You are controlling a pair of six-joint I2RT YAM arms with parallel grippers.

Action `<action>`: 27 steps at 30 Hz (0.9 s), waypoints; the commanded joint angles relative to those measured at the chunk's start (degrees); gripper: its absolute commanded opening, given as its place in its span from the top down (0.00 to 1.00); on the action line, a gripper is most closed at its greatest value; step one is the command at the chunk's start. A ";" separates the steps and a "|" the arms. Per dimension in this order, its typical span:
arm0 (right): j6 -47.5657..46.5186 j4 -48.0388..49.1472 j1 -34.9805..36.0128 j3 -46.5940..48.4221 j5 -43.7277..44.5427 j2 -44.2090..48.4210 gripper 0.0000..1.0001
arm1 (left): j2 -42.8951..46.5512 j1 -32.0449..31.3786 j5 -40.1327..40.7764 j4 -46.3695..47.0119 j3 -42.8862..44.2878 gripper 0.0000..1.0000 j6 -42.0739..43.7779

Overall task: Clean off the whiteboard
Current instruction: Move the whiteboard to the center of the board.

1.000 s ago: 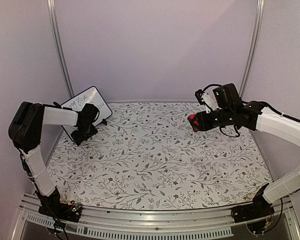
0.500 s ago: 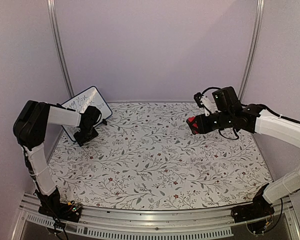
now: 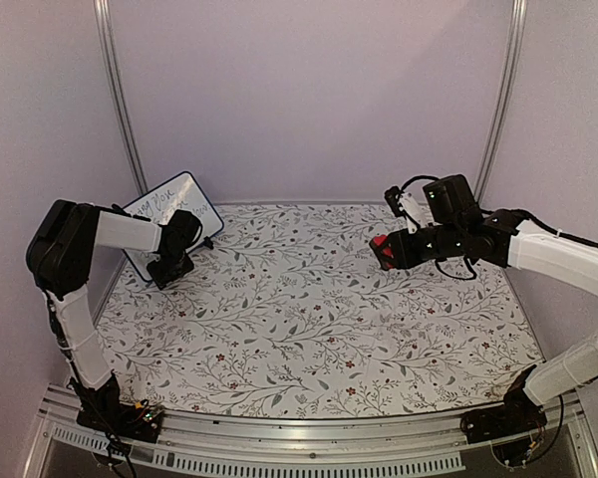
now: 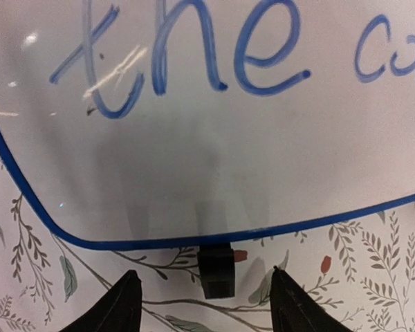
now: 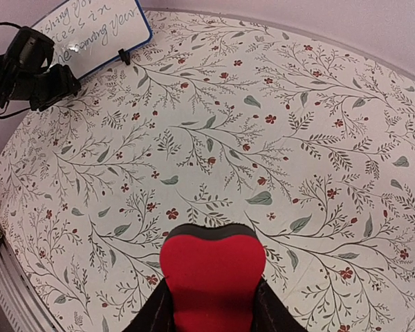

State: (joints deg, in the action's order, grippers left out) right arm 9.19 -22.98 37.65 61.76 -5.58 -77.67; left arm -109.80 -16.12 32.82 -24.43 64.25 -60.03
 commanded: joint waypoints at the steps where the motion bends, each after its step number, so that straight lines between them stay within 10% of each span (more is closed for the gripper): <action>1: -0.40 1.53 0.50 -0.63 -1.26 1.35 0.65 | -1.05 -0.29 2.25 0.06 0.68 0.41 0.22; 27: -0.23 1.67 0.50 -0.22 -2.93 -1.02 0.64 | -4.82 0.65 2.67 1.74 1.82 0.77 1.73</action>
State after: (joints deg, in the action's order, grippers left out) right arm 9.19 -22.44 37.82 61.73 -7.90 -77.95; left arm -113.38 -15.84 35.07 -23.20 65.36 -59.16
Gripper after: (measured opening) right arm 0.355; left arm 0.271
